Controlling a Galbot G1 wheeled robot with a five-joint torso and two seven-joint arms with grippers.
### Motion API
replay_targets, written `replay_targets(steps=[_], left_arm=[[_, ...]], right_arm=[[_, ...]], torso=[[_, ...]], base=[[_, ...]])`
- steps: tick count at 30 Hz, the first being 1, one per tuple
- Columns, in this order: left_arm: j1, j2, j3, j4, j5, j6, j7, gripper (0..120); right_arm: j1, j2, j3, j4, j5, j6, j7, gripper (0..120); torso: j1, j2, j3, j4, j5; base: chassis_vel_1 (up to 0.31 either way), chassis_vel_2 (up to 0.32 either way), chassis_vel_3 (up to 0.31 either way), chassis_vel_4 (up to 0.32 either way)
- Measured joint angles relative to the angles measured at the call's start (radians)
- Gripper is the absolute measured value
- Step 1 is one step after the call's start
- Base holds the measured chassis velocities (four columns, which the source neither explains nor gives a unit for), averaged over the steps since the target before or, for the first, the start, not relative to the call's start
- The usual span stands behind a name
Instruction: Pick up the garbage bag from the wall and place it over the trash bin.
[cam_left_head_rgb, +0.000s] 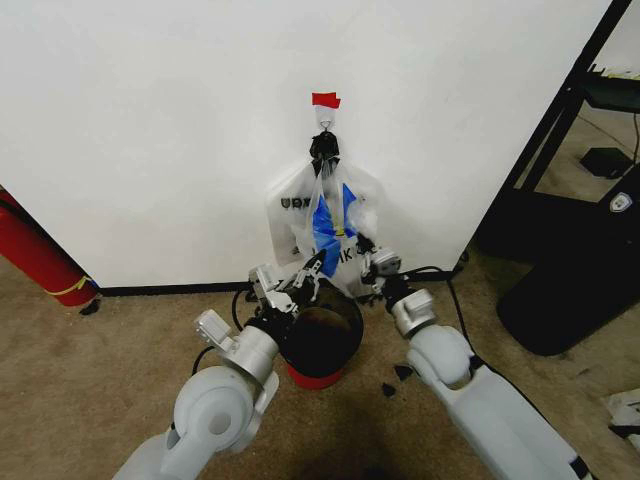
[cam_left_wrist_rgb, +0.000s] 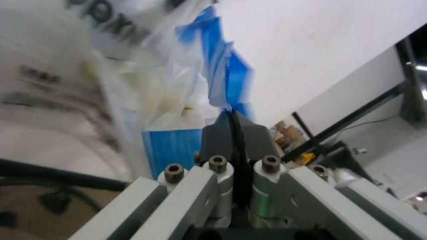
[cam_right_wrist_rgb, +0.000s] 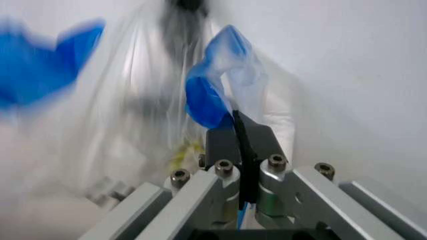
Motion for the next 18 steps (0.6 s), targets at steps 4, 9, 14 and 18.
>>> replay_targets(steps=[4,9,14,18], left_arm=[[0.03,0.01,-0.019,-0.008,0.0,-0.003,-0.002,0],[0.088,0.015,-0.068,-0.028,0.001,-0.005,-0.007,0],[0.127,0.015,-0.09,-0.043,0.002,-0.006,-0.011,0],[0.16,0.015,-0.099,-0.058,0.012,-0.008,-0.014,0]], right_arm=[[-0.062,-0.011,0.038,0.059,0.053,0.005,-0.007,0],[-0.187,0.0,0.065,0.121,0.026,0.026,-0.031,0],[-0.266,0.025,0.078,0.14,-0.002,0.042,-0.037,0],[-0.326,0.037,0.093,0.155,-0.024,0.059,-0.046,0]], torso=[[0.0,0.0,0.0,0.0001,-0.0002],[0.0,0.0,0.0,0.0002,-0.0001],[0.0,0.0,0.0,0.0,-0.0001],[0.0,0.0,0.0,0.0001,-0.0001]], base=[[0.0,0.0,0.0,0.0],[0.0,0.0,0.0,0.0],[0.0,0.0,0.0,0.0],[0.0,0.0,0.0,0.0]])
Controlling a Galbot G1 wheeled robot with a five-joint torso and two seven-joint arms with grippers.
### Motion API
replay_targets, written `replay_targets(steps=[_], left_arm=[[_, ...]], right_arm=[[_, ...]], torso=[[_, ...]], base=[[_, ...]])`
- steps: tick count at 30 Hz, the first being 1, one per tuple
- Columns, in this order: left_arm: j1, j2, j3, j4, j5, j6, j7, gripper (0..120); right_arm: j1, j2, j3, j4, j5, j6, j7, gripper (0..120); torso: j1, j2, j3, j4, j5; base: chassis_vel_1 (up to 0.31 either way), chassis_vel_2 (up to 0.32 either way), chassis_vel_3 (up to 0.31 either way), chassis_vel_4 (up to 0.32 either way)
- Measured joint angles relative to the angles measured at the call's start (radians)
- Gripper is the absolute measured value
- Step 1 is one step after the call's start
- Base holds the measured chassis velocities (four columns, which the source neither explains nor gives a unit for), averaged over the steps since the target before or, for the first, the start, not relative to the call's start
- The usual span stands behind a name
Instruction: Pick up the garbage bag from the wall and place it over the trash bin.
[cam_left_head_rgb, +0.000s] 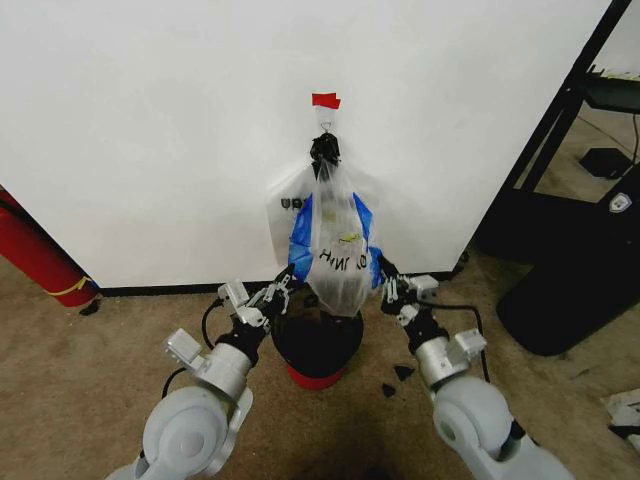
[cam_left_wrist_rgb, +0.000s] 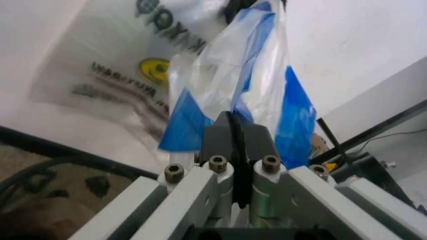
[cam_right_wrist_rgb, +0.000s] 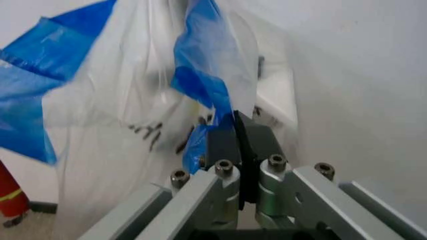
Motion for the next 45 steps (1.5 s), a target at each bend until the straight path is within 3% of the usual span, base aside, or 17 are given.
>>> replay_targets(steps=[19,25,31,45], left_arm=[[0.134,0.017,-0.063,-0.107,0.049,-0.016,0.004,0],[0.103,0.045,-0.104,-0.175,0.049,-0.02,0.003,0],[0.054,0.092,-0.14,-0.186,0.042,-0.024,0.013,0],[0.06,0.137,-0.197,-0.184,0.03,-0.027,0.006,0]], right_arm=[[-0.196,0.03,0.085,0.14,-0.039,0.051,-0.017,0],[-0.159,0.012,0.121,0.226,0.027,0.039,-0.01,0],[-0.062,-0.031,0.141,0.27,0.137,0.02,-0.014,0],[0.07,-0.014,0.046,0.251,0.272,-0.043,-0.014,0]], torso=[[0.0,0.0,0.0,0.0,-0.0001],[0.0,0.0,0.0,0.0,0.0],[0.0,0.0,0.0,0.0,0.0],[0.0,0.0,0.0,-0.0001,-0.0001]], base=[[0.0,0.0,0.0,0.0],[0.0,0.0,0.0,0.0],[0.0,0.0,0.0,0.0],[0.0,0.0,0.0,0.0]])
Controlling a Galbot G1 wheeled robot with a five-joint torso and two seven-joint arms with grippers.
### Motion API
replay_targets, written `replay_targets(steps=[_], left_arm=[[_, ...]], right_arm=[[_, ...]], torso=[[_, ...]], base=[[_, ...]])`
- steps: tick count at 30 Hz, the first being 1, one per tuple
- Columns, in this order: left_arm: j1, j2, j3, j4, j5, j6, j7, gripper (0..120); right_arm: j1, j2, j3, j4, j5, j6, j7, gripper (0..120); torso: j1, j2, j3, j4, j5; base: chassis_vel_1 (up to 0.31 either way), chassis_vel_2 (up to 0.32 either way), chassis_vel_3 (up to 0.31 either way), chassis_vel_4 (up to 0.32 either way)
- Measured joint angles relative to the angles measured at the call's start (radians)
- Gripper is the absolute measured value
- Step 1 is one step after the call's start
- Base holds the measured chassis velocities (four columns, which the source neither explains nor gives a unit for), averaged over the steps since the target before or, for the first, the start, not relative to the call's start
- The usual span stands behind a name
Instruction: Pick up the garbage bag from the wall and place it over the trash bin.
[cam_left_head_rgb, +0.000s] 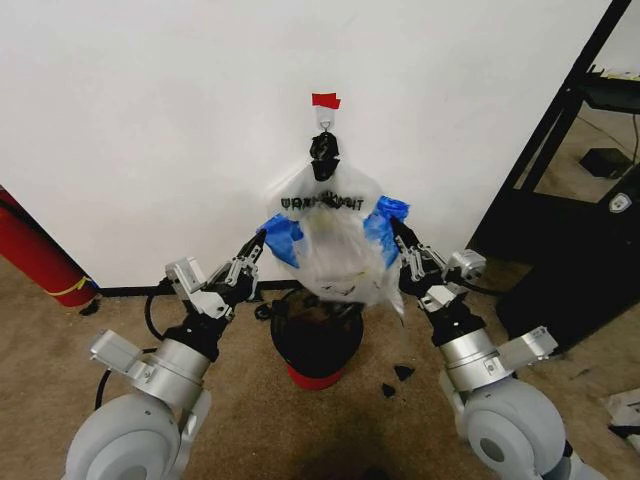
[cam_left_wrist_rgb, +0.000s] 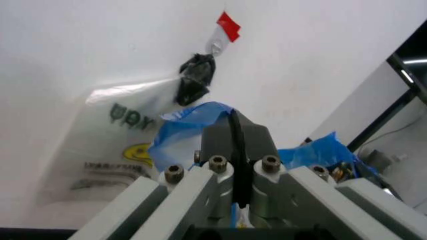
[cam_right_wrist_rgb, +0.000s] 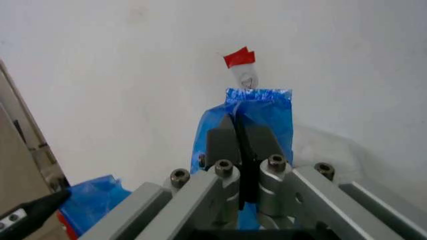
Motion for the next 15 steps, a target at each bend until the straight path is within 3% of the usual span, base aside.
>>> replay_targets(steps=[6,15], left_arm=[[0.008,0.004,-0.021,0.001,-0.082,0.009,-0.038,0],[-0.004,0.008,-0.071,0.002,-0.095,0.005,-0.041,0]], right_arm=[[0.015,0.027,-0.019,0.003,0.072,-0.035,0.047,0],[0.049,0.035,-0.012,0.026,0.213,-0.046,0.067,0]], torso=[[0.0,0.0,0.0,0.0001,0.0],[0.0,0.0,0.0,0.0001,-0.0001]], base=[[0.0,0.0,0.0,0.0],[0.0,0.0,0.0,0.0]])
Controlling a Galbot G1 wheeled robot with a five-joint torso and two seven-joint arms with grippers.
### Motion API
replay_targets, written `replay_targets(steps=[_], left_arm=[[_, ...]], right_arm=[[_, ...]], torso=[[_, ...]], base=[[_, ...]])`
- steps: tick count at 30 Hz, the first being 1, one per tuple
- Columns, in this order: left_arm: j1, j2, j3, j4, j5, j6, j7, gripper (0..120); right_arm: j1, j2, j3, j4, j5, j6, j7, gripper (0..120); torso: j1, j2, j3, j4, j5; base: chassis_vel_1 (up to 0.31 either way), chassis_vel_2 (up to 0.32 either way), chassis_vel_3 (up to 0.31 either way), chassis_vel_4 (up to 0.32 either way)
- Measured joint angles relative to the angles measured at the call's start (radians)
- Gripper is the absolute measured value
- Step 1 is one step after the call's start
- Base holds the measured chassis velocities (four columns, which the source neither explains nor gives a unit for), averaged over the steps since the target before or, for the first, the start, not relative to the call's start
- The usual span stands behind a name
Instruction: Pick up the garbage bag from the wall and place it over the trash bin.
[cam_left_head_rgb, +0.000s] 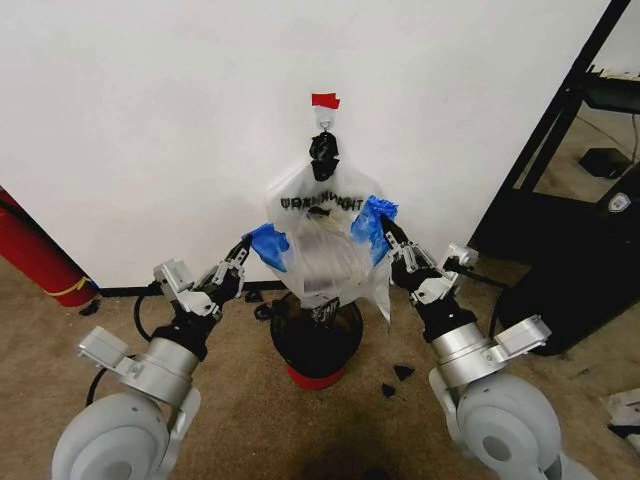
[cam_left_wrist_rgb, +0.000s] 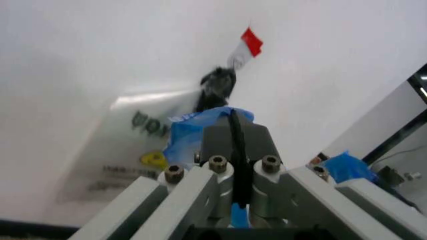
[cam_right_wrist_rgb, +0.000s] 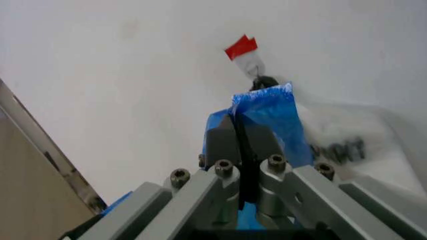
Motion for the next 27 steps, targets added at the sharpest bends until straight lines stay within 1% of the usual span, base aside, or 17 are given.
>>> replay_targets(steps=[5,12,15,16,17,20,23,25,27], left_arm=[[-0.001,0.008,-0.041,0.0,-0.018,-0.001,0.002,0],[0.013,-0.001,-0.042,0.001,-0.018,0.001,0.0,0],[0.01,-0.017,-0.029,0.001,-0.016,0.003,0.0,0],[0.01,-0.017,-0.029,0.001,-0.016,0.003,0.0,0],[0.01,-0.02,-0.024,0.001,-0.016,0.003,0.0,0],[0.012,-0.029,-0.007,0.001,-0.013,0.003,0.004,0],[0.005,-0.047,0.009,0.001,-0.004,0.001,0.006,0],[0.004,-0.053,0.012,0.001,-0.005,0.001,0.006,0],[0.005,-0.074,0.027,0.004,-0.008,0.001,0.005,0]], right_arm=[[0.045,-0.009,0.0,-0.004,0.029,0.0,-0.017,0],[0.034,0.008,-0.029,-0.031,0.024,-0.01,-0.017,0],[0.028,0.028,-0.048,-0.086,0.015,-0.006,-0.017,0],[0.028,0.028,-0.048,-0.086,0.015,-0.006,-0.017,0],[0.03,0.039,-0.058,-0.114,0.007,-0.002,-0.016,0],[0.039,0.067,-0.082,-0.195,-0.025,0.012,-0.014,0],[0.048,0.09,-0.097,-0.261,-0.051,0.026,-0.012,0],[0.051,0.096,-0.1,-0.278,-0.06,0.03,-0.011,0],[0.055,0.103,-0.103,-0.307,-0.079,0.037,-0.01,0]], torso=[[0.0,0.0,0.0,0.0001,-0.0001],[0.0,0.0,0.0,-0.0001,0.0001],[0.0,0.0,0.0,-0.0001,0.0002],[0.0,0.0,0.0,-0.0001,0.0002],[0.0,0.0,0.0,-0.0003,0.0001],[0.0,0.0,0.0,0.0002,0.0003],[0.0,0.0,0.0,-0.0001,0.0004],[0.0,0.0,0.0,-0.0001,0.0004],[0.0,0.0,0.0,0.0001,0.0003]], base=[[0.0,0.0,0.0,0.0],[0.0,0.0,0.0,0.0],[0.0,0.0,0.0,0.0],[0.0,0.0,0.0,0.0],[0.0,0.0,0.0,0.0],[0.0,0.0,0.0,0.0],[0.0,0.0,0.0,0.0],[0.0,0.0,0.0,0.0],[0.0,0.0,0.0,0.0]])
